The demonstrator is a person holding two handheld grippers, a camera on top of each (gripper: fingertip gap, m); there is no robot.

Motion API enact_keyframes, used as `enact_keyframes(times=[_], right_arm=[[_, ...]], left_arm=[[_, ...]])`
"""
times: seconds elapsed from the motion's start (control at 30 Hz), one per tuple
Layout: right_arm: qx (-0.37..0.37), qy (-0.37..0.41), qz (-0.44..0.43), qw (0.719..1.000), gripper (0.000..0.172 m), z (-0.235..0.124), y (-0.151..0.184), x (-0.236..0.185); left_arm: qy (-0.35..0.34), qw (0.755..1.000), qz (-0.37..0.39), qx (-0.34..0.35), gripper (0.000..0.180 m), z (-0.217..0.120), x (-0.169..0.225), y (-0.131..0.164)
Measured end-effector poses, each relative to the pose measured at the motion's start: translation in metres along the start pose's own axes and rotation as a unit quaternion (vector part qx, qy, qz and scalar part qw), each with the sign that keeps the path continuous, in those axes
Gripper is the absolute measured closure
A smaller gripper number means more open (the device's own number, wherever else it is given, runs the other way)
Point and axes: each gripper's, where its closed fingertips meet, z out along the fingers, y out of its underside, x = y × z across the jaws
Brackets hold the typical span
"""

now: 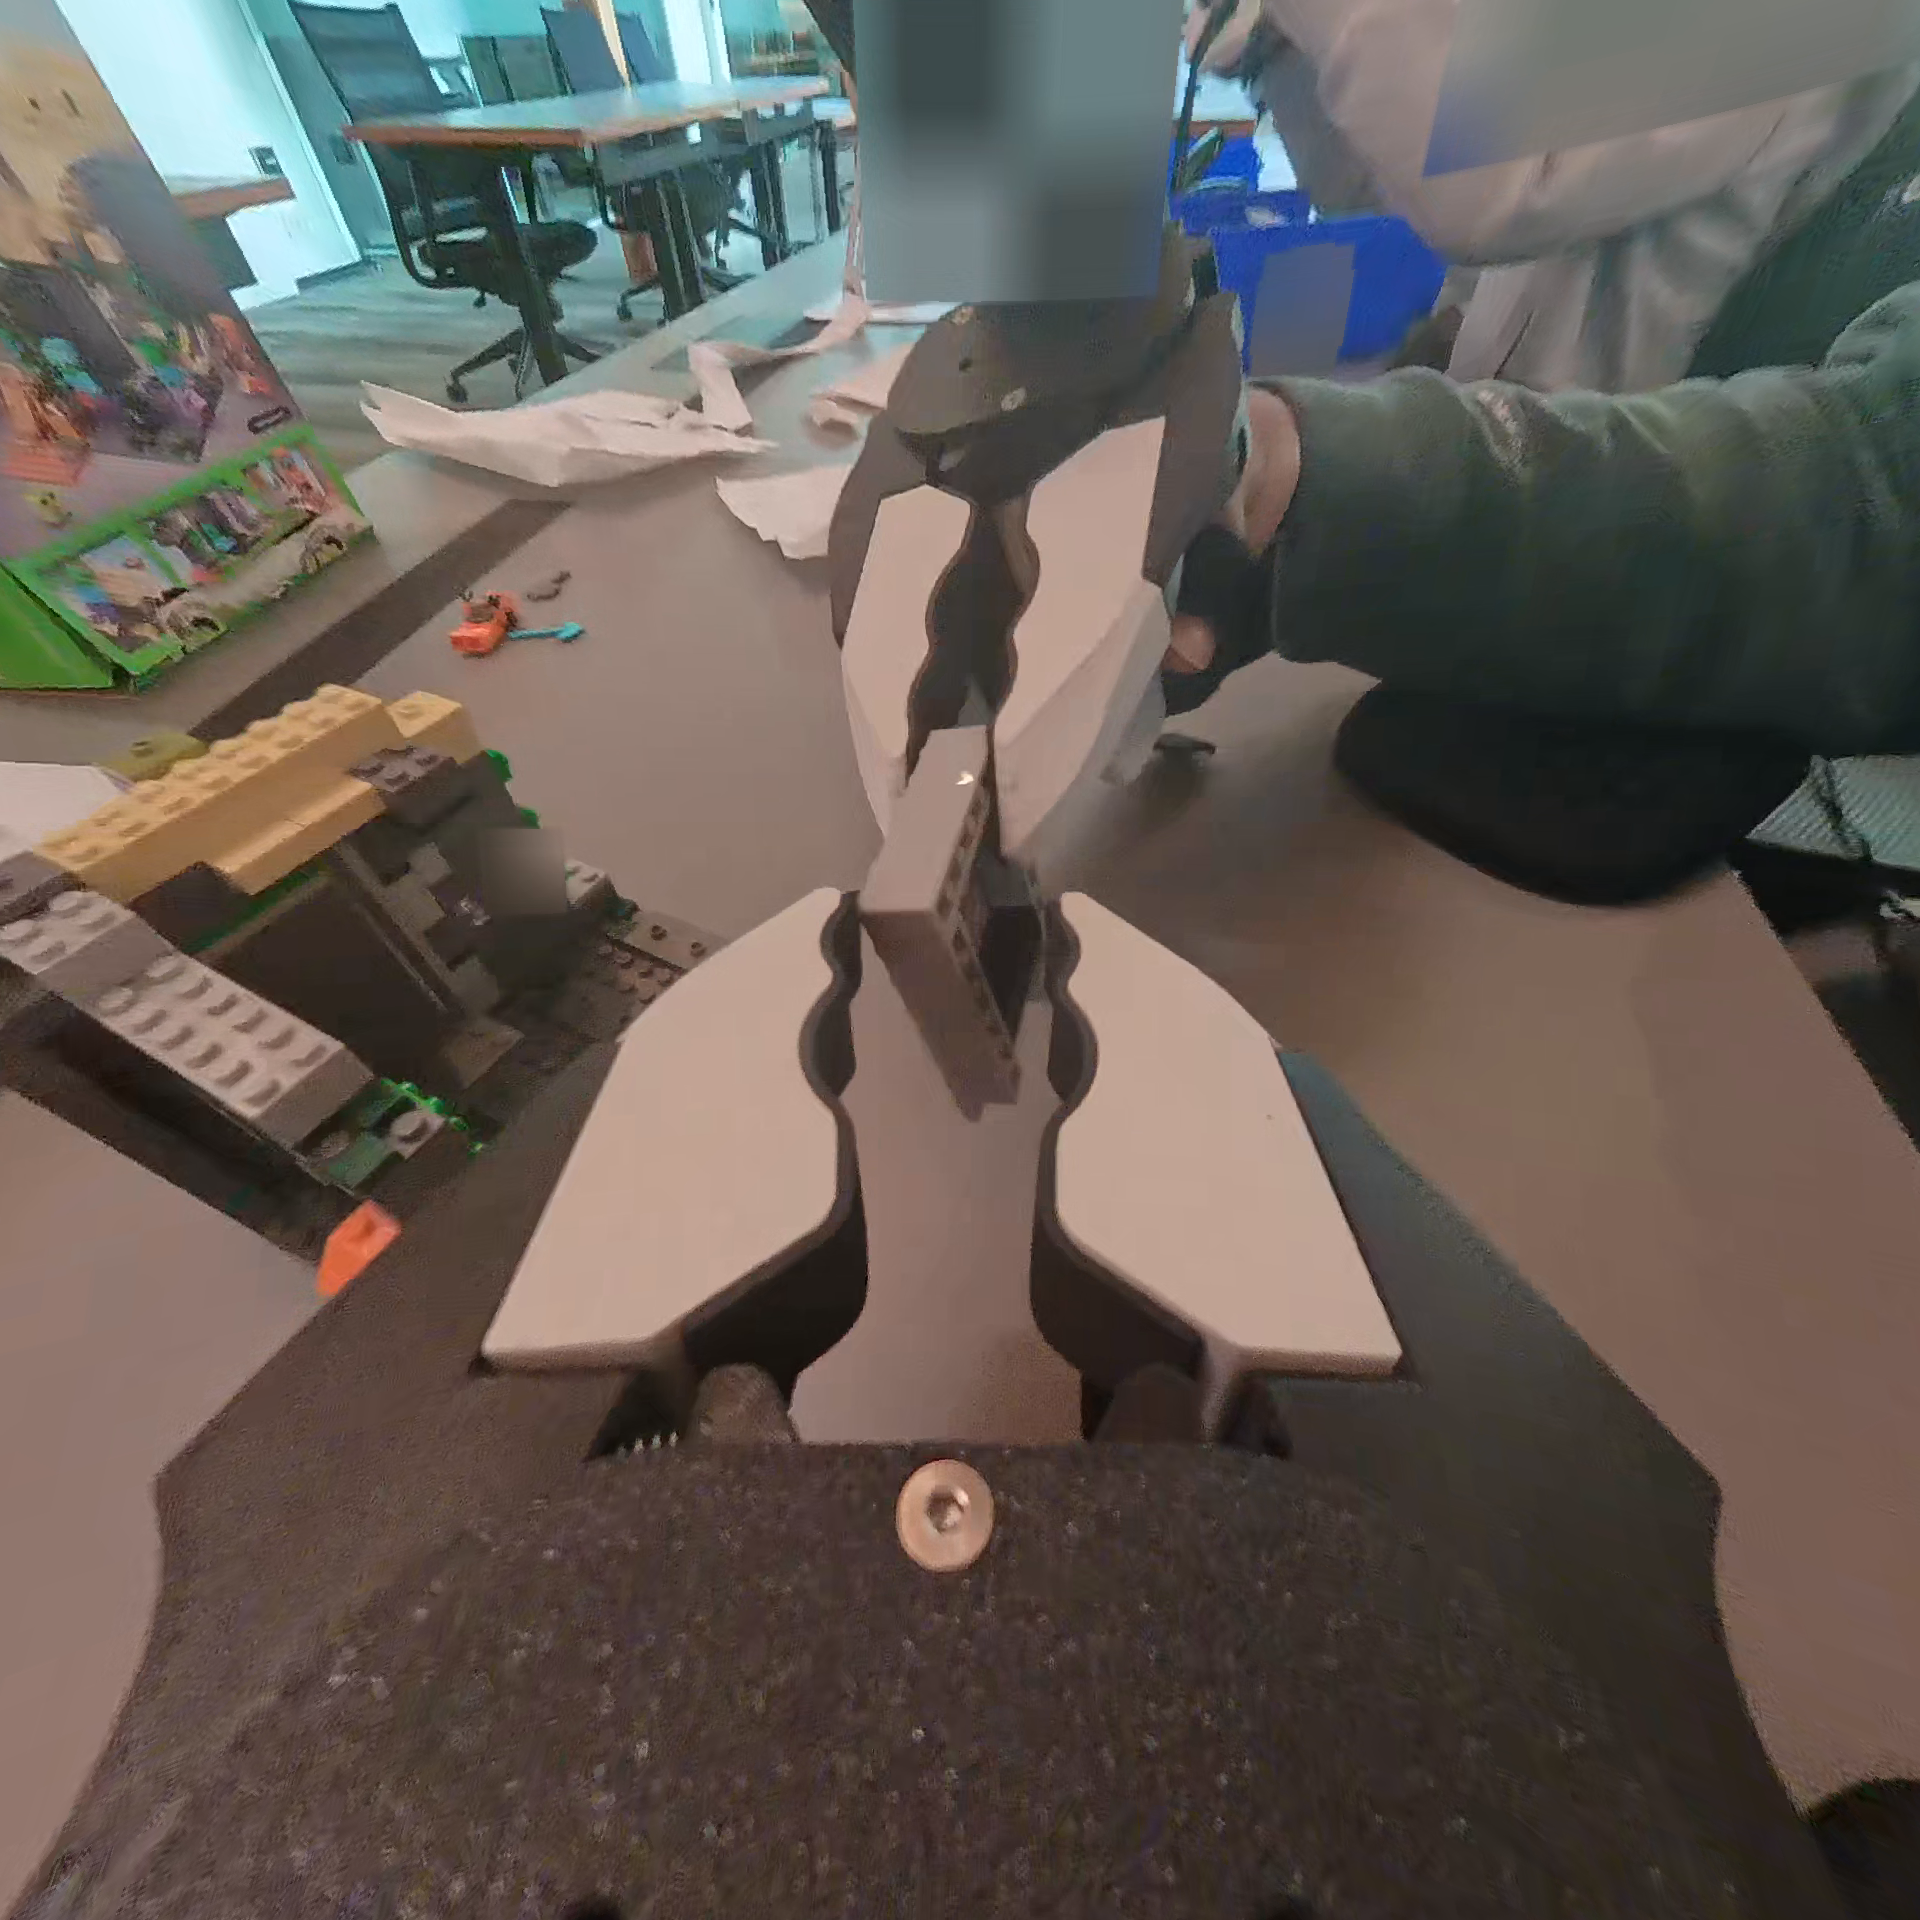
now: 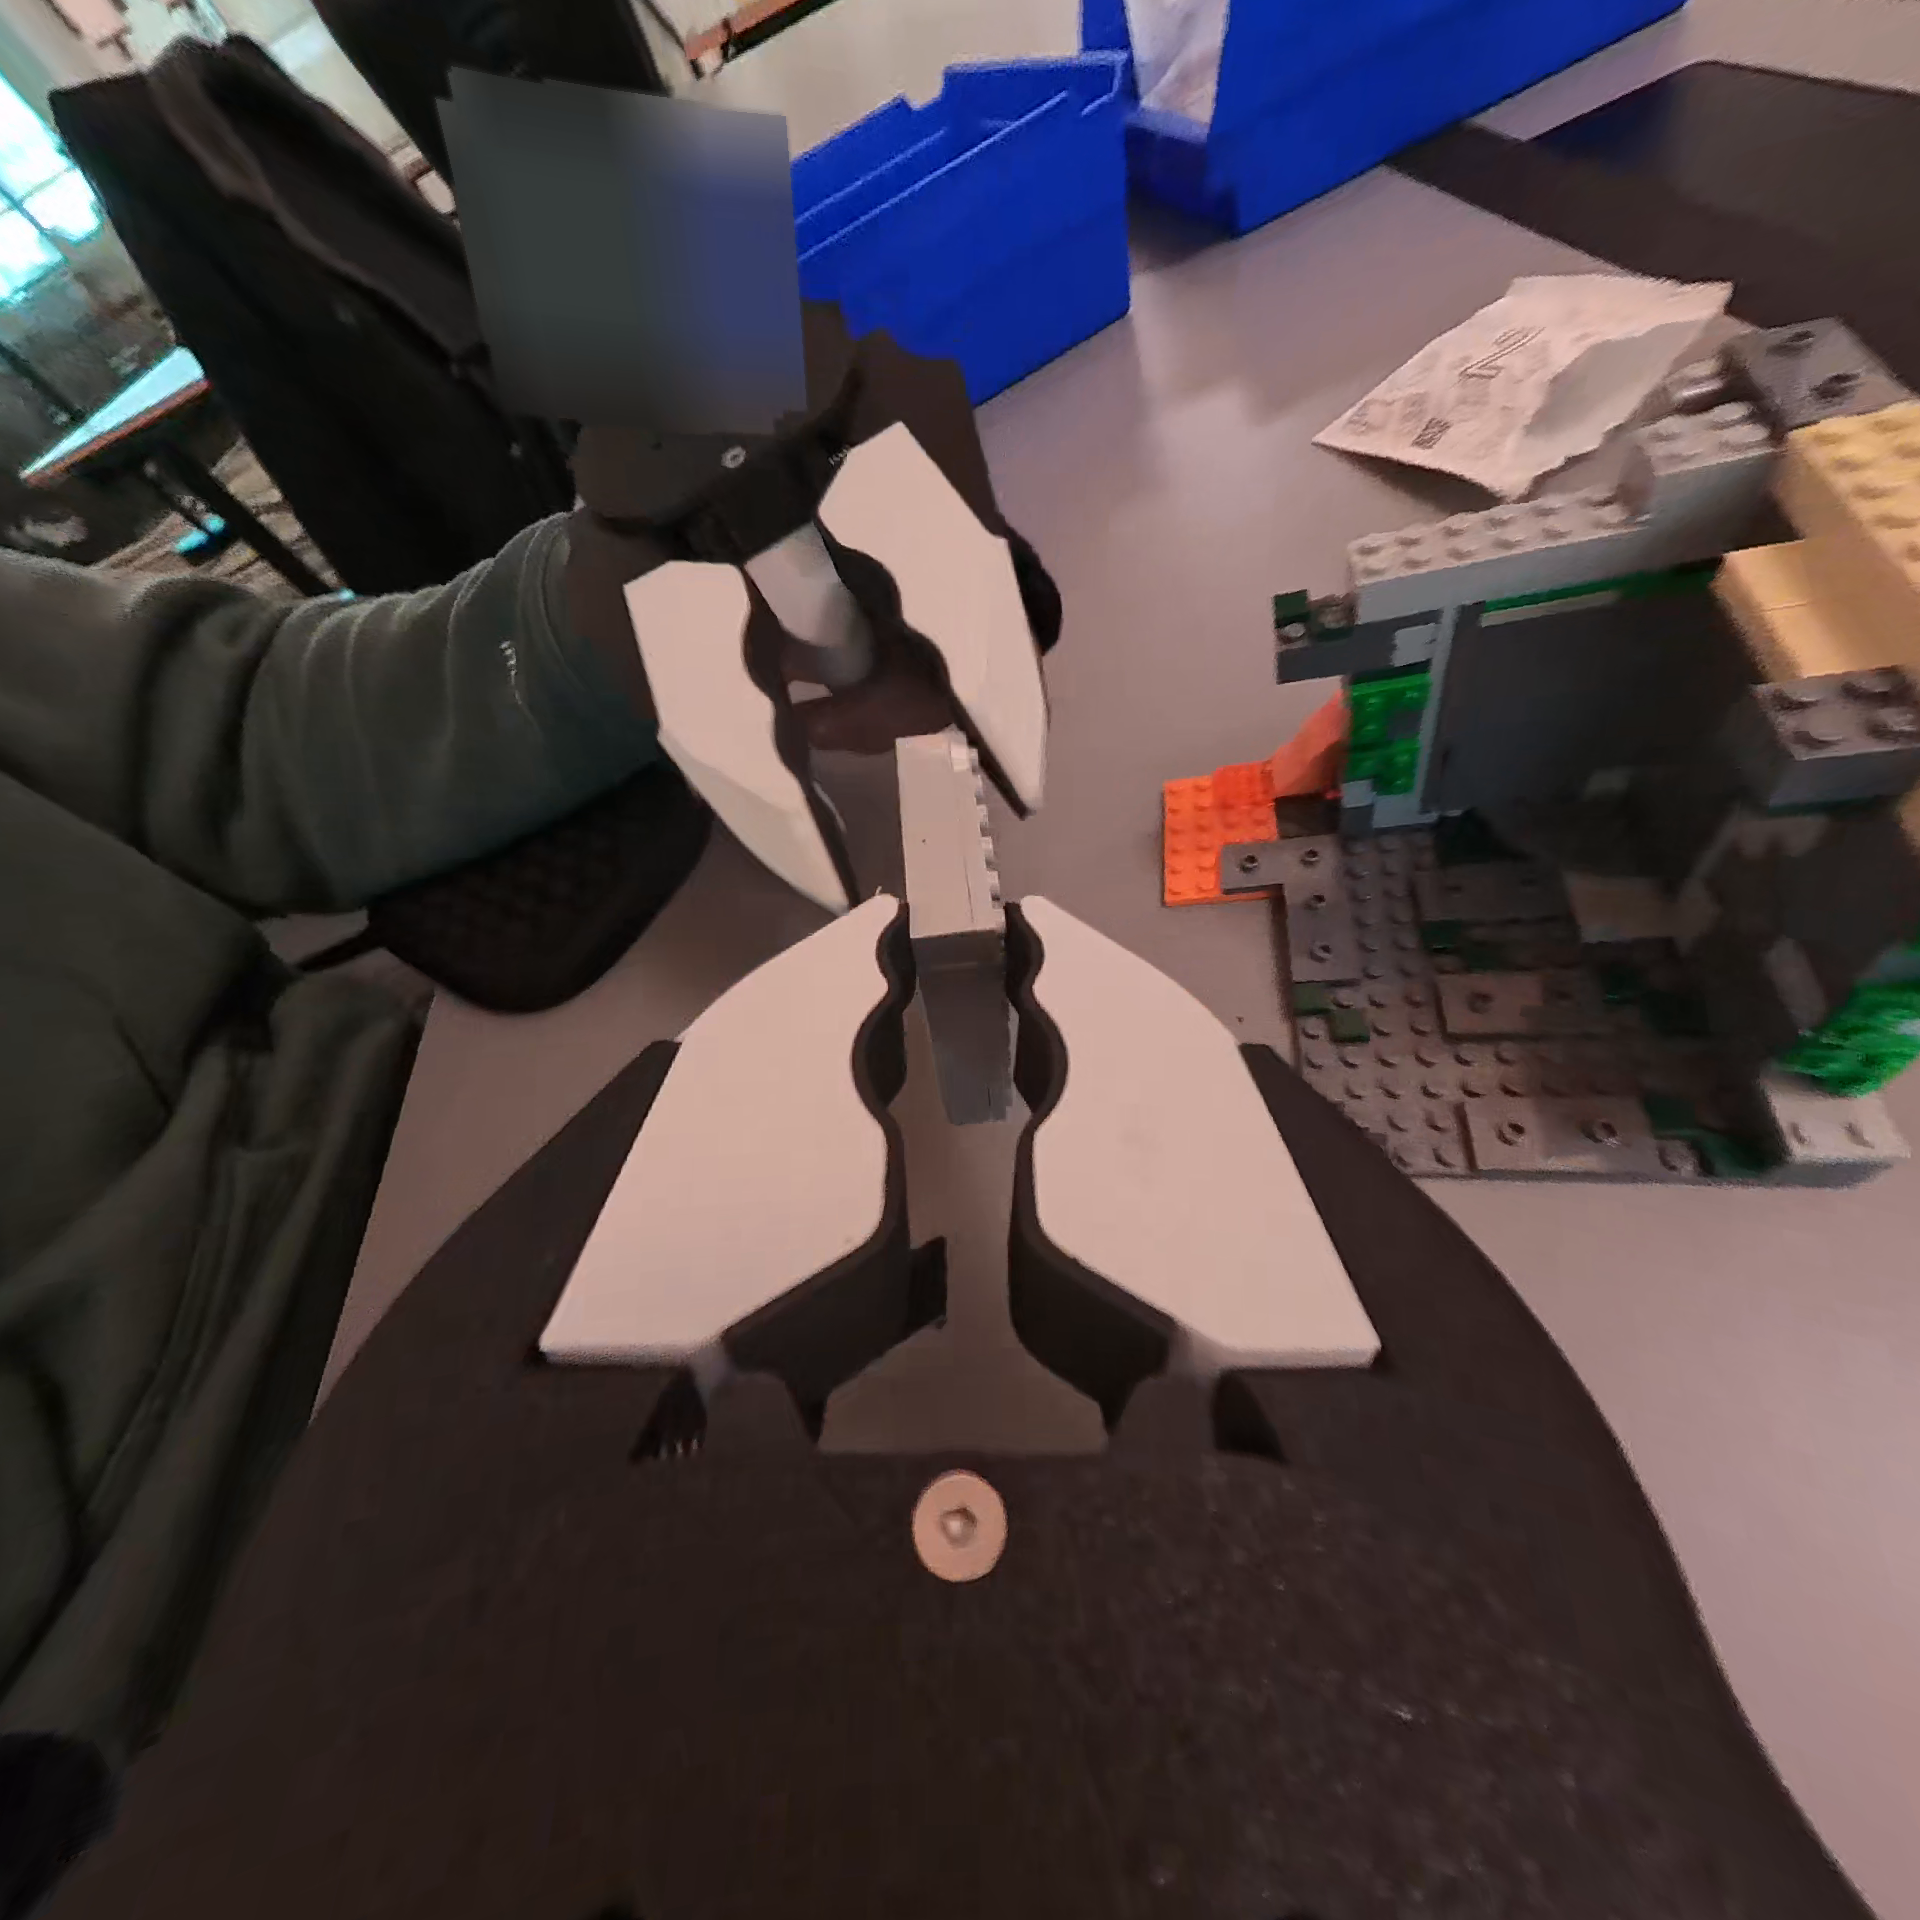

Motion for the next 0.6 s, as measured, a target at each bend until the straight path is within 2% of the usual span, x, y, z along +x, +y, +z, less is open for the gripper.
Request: enact_keyframes(times=[0.07,0.27,0.37,0.47,0.6], right_arm=[[-0.005,-0.017,-0.013,1.000,0.156,0.004,0.005,-0.004],[0.048,-0.011,0.006,0.999,0.153,0.000,-0.005,0.005],[0.091,0.010,0.017,0.996,0.145,-0.011,-0.018,0.016],[0.123,0.064,0.011,0.990,0.145,-0.022,-0.029,0.028],[0.109,0.186,-0.054,0.975,0.149,-0.018,-0.031,0.042]], left_arm=[[-0.007,1.000,0.006,-0.015,0.160,0.005,0.000,0.005],[-0.011,0.999,-0.045,0.011,0.163,0.002,-0.009,-0.005],[-0.041,0.995,-0.084,0.038,0.164,-0.004,-0.025,-0.011],[-0.089,0.983,-0.147,0.072,0.164,-0.013,-0.047,-0.016],[-0.135,0.962,-0.210,0.108,0.164,-0.019,-0.064,-0.020]])
